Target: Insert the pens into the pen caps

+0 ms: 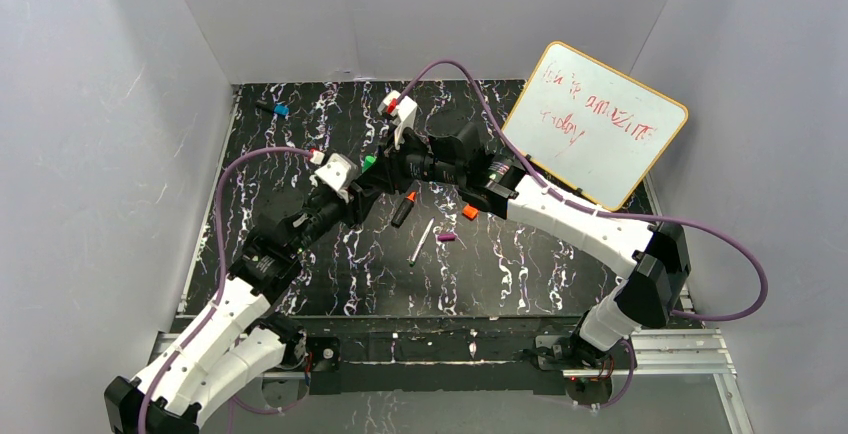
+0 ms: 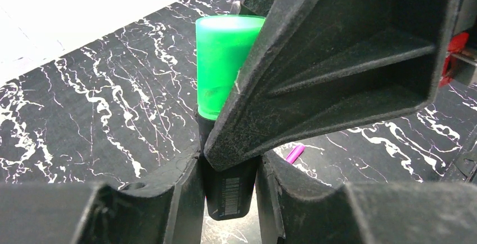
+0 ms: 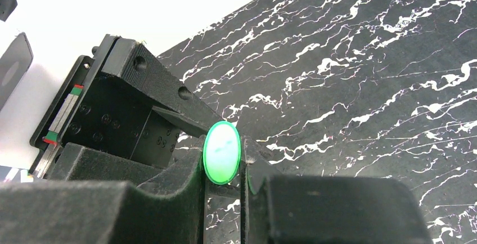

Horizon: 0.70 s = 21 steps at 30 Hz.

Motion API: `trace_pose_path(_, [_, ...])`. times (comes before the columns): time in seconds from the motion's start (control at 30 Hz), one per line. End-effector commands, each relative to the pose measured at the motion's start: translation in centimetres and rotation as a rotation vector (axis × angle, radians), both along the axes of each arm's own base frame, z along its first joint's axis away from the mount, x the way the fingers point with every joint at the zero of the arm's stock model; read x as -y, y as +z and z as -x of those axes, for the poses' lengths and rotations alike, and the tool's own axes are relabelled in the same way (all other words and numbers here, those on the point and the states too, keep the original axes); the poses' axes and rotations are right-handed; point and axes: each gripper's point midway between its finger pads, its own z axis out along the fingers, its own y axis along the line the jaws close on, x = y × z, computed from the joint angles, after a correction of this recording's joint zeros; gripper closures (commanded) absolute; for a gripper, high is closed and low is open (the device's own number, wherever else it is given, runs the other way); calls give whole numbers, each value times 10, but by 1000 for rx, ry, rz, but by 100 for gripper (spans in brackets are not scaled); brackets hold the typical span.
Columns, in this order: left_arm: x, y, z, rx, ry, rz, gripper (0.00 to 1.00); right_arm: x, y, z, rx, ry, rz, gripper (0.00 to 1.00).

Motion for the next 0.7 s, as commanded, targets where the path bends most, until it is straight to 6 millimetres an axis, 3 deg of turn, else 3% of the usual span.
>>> trace_pose_path(0.0, [2,-3,1,-16,-12,-9,71,1,48,5,71,17,-101,99])
trace_pose_path(0.1, [1,-3,1,-9,-10,-9,77,1,50,5,73,17,-103,99])
trace_pose_path(0.2, [0,-3,0,-10,-9,-19,100,1,49,6,70,20,-102,99])
trace_pose_path(0.43, [2,-4,2,-3,-21,-15,100,1,51,5,73,16,-102,99])
trace_pose_path(0.47, [2,-4,2,-2,-21,-15,100,1,51,4,75,17,-99,94])
trace_pose_path(0.57, [2,-6,3,-6,-25,-17,100,2,51,5,83,17,-99,44])
trace_pose_path(0.67, [3,-5,2,-5,-27,-16,100,4,51,1,91,-9,-101,20])
